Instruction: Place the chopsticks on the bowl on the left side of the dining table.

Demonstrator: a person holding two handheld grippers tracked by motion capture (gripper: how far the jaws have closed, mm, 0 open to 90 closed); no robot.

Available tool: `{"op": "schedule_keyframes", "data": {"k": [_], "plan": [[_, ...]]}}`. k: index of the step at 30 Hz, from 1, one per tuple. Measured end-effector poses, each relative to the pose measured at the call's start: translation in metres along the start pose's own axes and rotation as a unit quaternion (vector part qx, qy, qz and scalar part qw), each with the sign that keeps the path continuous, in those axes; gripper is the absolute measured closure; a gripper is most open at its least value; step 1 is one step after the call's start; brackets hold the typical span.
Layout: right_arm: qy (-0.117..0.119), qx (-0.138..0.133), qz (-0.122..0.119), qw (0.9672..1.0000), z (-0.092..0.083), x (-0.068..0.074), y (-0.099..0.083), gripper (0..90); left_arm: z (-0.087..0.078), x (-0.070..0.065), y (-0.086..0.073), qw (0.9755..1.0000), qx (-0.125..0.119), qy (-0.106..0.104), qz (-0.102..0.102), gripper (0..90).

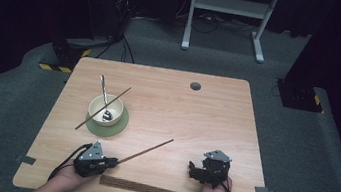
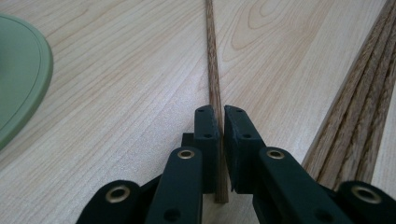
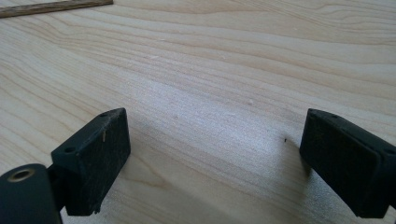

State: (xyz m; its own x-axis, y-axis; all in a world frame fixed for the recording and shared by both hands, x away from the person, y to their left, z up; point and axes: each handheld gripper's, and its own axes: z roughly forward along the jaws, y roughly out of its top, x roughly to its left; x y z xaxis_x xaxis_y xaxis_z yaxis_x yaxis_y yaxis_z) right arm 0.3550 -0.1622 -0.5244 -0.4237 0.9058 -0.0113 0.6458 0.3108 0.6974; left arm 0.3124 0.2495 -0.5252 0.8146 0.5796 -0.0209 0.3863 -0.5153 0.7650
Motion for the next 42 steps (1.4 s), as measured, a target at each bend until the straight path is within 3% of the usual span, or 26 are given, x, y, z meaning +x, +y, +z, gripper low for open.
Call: {"op": "schedule_keyframes", "data": {"k": [3,8,9,13,16,19,24,26,28,33,34,37,42], "plan": [[0.000,0.000,0.000,1.0000,0.000,0.000,0.000,8.2,0.001,0.002,0.002,1.0000,0.005,0.001,0.000,83.9],[0.001,0.000,-0.001,1.0000,0.000,0.000,0.000,8.2,-0.004,0.003,0.004,0.9998,-0.013,0.007,-0.015,84.0],[0.001,0.000,-0.001,1.0000,0.000,0.000,0.000,8.2,-0.008,0.004,0.004,0.9993,-0.026,0.010,-0.026,84.0],[0.002,0.000,-0.002,1.0000,0.000,0.000,0.000,8.2,-0.013,0.005,0.007,0.9985,-0.043,0.021,-0.027,84.0],[0.003,0.000,-0.003,1.0000,-0.001,0.000,-0.001,8.2,-0.017,0.003,0.011,0.9976,-0.061,0.025,-0.021,84.0],[0.004,0.000,-0.004,1.0000,0.000,0.000,0.000,8.1,-0.022,0.003,0.009,0.9962,-0.075,0.028,-0.035,84.0],[0.007,-0.001,-0.006,1.0000,0.001,0.000,0.001,8.1,-0.030,0.005,0.014,0.9948,-0.094,0.030,-0.024,84.1],[0.007,-0.001,-0.006,1.0000,0.001,0.000,0.000,8.2,-0.032,0.006,0.016,0.9927,-0.112,0.026,-0.038,84.1],[0.006,0.000,-0.005,1.0000,0.000,0.000,0.000,8.2,-0.033,0.006,0.015,0.9922,-0.114,0.024,-0.043,84.1],[0.008,-0.001,-0.008,0.9999,0.001,0.000,0.001,8.1,-0.035,0.005,0.015,0.9928,-0.112,0.028,-0.031,84.1],[0.010,0.000,-0.008,0.9999,0.001,0.000,0.001,8.2,-0.038,0.006,0.016,0.9909,-0.125,0.031,-0.040,84.1],[0.009,-0.001,-0.008,0.9999,0.001,0.000,0.001,8.2,-0.041,0.006,0.016,0.9890,-0.134,0.036,-0.052,84.1],[0.007,-0.001,-0.006,1.0000,0.001,0.000,0.001,8.1,-0.050,0.009,0.018,0.9872,-0.143,0.055,-0.042,84.1]]}}
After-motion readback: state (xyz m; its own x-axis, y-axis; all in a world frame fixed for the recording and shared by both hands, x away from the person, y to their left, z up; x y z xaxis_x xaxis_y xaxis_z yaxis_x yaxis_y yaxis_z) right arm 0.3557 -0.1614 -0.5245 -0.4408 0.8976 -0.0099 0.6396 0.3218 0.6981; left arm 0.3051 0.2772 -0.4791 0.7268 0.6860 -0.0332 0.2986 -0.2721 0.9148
